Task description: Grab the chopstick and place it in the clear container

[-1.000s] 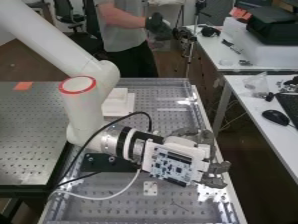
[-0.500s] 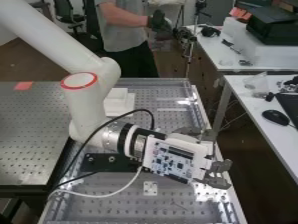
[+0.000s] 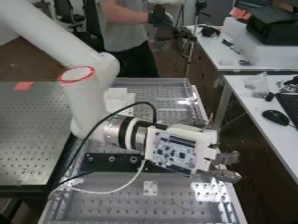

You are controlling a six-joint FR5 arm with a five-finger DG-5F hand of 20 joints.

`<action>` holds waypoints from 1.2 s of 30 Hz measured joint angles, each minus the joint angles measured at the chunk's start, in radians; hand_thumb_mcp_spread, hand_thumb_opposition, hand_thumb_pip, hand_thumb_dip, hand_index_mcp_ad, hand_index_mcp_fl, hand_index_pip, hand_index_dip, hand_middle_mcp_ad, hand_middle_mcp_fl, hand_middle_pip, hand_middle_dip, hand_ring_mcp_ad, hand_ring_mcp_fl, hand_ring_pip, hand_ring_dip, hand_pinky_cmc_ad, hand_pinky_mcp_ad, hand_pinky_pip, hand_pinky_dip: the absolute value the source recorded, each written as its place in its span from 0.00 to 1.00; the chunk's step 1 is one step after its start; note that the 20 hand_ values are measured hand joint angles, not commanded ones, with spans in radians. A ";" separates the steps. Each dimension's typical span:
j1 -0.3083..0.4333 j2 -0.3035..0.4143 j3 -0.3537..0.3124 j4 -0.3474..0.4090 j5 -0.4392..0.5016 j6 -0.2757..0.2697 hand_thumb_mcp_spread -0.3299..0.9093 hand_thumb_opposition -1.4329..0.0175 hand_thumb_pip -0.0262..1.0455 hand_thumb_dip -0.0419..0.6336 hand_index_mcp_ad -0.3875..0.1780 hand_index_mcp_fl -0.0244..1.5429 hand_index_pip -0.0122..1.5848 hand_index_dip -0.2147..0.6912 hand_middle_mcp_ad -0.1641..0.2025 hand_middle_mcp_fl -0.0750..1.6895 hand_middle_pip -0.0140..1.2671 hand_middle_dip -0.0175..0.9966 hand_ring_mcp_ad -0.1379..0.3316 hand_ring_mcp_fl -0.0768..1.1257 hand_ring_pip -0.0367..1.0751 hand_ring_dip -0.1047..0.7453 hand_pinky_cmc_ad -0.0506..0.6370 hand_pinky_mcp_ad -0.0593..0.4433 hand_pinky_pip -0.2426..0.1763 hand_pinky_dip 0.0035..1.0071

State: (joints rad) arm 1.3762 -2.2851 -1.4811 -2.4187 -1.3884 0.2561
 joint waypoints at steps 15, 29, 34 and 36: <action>-0.006 0.067 -0.004 -0.006 0.017 -0.078 0.88 0.26 0.41 0.48 0.39 0.91 0.07 0.69 0.62 0.87 0.20 0.64 0.48 0.63 0.13 0.57 0.70 0.61 0.69 0.18; -0.001 0.182 -0.063 0.021 0.016 -0.176 0.86 0.25 0.41 0.48 0.40 0.93 0.06 0.67 0.63 0.87 0.19 0.64 0.47 0.64 0.13 0.57 0.70 0.63 0.68 0.17; 0.007 0.240 -0.103 0.027 0.018 -0.221 0.86 0.25 0.41 0.48 0.40 0.93 0.06 0.67 0.63 0.87 0.19 0.64 0.47 0.65 0.13 0.57 0.70 0.64 0.72 0.18; 0.014 0.277 -0.132 0.035 0.019 -0.240 0.86 0.25 0.41 0.48 0.40 0.93 0.06 0.67 0.63 0.87 0.19 0.64 0.47 0.65 0.13 0.57 0.70 0.64 0.73 0.18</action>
State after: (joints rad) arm 1.3900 -2.0080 -1.6132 -2.3833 -1.3696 0.0166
